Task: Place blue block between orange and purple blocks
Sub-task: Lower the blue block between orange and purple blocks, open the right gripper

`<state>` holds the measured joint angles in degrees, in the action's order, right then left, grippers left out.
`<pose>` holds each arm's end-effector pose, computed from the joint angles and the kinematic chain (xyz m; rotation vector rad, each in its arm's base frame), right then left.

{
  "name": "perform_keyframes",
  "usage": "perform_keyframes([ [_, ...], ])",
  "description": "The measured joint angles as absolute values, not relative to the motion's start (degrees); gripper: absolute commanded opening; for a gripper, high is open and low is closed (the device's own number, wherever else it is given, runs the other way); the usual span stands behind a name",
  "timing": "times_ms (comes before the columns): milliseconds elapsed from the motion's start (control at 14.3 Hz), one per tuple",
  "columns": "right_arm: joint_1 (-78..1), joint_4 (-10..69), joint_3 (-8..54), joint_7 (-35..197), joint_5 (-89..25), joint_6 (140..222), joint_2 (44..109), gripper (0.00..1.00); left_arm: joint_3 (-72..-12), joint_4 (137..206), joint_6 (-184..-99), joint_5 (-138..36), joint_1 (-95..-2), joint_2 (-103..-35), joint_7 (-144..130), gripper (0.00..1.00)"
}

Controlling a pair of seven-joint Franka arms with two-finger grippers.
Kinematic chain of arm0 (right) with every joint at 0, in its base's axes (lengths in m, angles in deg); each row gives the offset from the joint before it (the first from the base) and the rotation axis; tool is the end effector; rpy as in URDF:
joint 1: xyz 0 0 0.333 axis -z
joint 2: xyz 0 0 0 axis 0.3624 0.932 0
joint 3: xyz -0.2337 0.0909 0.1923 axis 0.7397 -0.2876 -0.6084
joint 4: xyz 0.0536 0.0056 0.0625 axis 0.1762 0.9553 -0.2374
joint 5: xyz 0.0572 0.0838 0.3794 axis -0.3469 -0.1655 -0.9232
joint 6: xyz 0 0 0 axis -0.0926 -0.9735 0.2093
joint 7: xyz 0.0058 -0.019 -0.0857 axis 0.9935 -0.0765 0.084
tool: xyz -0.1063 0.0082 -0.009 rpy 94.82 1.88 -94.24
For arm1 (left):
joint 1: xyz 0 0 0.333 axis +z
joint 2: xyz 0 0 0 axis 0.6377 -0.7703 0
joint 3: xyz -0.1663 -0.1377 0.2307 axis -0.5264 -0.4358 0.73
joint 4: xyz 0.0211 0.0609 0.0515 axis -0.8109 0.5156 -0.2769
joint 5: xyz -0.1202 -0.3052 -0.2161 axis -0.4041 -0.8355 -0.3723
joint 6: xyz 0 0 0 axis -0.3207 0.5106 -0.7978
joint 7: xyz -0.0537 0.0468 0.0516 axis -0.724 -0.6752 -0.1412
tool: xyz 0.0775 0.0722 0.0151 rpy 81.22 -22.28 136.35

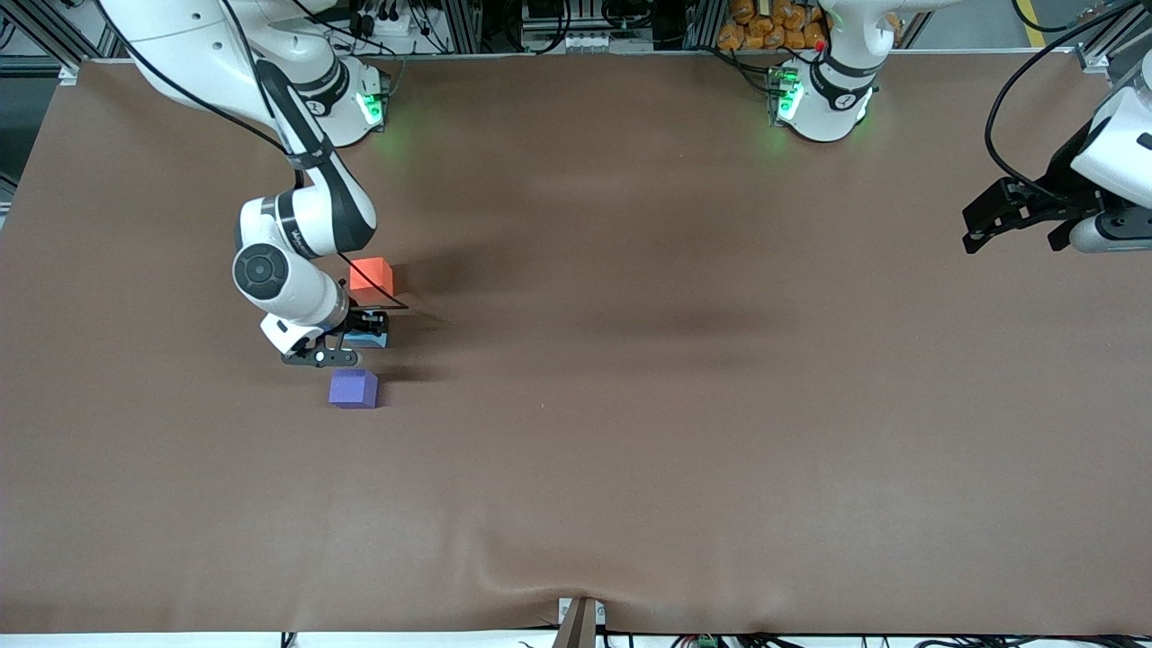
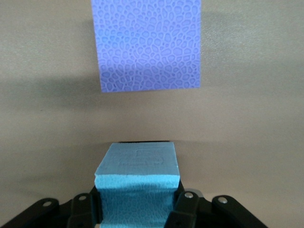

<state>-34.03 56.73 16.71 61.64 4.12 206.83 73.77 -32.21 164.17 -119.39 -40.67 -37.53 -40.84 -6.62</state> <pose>0.5289 0.1269 0.2030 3.1246 -0.0477 -0.1730 0.5475 -0.0593 0.6379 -3.1215 -0.0244 -0.1433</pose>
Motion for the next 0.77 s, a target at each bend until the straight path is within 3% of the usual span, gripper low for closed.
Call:
perform_keyframes([
  [70, -34.0, 56.7, 16.7, 61.6, 4.1, 207.1, 74.2, 0.4, -32.2, 164.2, -119.4, -40.7, -37.5, -40.8, -6.6, 1.0],
  [140, -34.0, 56.7, 16.7, 61.6, 4.1, 207.1, 74.1, 0.66, -32.2, 164.2, -119.4, -40.7, -37.5, -40.8, -6.6, 1.0],
  [210, -34.0, 56.7, 16.7, 61.6, 4.1, 207.1, 74.1, 1.0, -32.2, 164.2, -119.4, -40.7, -37.5, -40.8, -6.6, 1.0],
  [770, -33.9, 54.6, 16.8, 61.6, 4.1, 203.3, 70.7, 1.0, -32.2, 164.2, -119.5, -40.7, -37.3, -40.8, -6.6, 1.0],
])
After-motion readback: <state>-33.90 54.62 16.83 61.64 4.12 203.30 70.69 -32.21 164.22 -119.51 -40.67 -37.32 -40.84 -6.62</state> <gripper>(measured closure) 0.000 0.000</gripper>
